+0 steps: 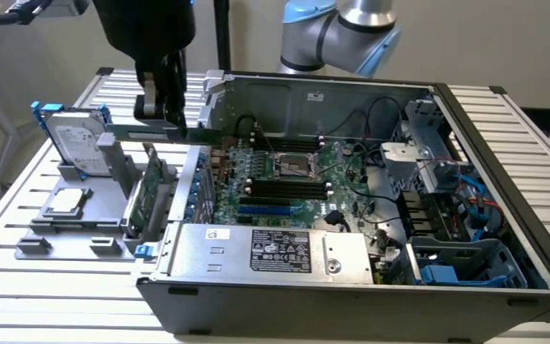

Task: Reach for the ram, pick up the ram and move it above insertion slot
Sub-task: 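Pick up the ram and move it above insertion slot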

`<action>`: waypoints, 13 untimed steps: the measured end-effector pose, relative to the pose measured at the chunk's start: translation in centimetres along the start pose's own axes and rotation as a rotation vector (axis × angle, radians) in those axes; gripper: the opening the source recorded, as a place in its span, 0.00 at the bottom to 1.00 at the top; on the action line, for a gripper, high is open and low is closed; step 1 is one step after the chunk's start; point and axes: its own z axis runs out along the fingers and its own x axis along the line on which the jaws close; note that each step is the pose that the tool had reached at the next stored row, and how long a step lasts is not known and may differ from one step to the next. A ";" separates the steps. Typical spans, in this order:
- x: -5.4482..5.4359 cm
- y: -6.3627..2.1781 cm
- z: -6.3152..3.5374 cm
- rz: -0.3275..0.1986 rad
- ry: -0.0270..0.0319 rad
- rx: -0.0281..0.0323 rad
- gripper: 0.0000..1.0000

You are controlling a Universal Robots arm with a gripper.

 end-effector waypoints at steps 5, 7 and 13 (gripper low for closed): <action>-0.2 -1.34 -0.14 0.000 -0.0058 0.0001 0.14; -0.4 -1.89 -0.14 0.000 -0.0073 0.0001 0.14; -1.1 -3.51 -0.08 0.000 -0.0089 0.0001 0.14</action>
